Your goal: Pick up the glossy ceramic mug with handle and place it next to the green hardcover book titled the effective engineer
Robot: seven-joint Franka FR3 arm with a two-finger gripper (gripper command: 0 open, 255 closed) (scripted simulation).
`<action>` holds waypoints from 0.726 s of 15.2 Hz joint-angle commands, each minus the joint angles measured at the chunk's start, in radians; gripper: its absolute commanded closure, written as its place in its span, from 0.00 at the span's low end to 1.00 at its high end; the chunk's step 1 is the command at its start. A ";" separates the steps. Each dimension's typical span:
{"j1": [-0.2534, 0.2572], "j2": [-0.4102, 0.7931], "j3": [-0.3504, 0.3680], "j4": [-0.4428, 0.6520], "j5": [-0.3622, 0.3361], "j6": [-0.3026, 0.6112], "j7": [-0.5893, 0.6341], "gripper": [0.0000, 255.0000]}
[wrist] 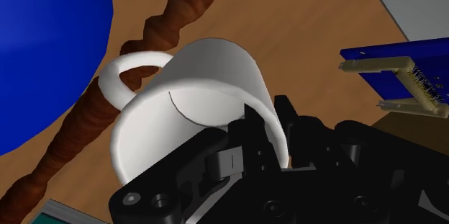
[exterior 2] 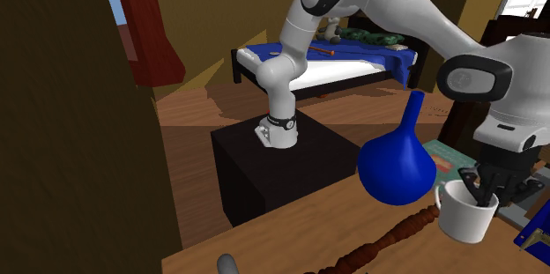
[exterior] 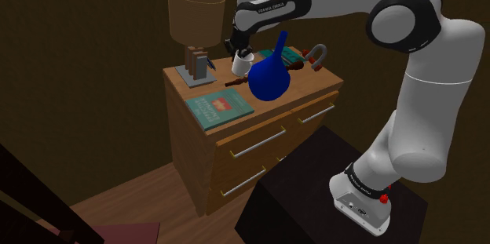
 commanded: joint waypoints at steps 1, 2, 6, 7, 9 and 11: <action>0.000 0.001 0.000 -0.001 0.000 -0.001 0.000 0.00; 0.000 0.001 0.000 -0.001 0.000 -0.002 0.000 0.00; 0.000 0.000 0.000 -0.003 0.000 -0.001 0.000 0.00; 0.003 -0.019 -0.002 0.003 -0.005 -0.026 0.003 0.00; 0.011 -0.056 -0.006 0.018 -0.015 -0.077 0.009 0.00; 0.013 -0.069 -0.006 0.026 -0.018 -0.098 0.011 0.00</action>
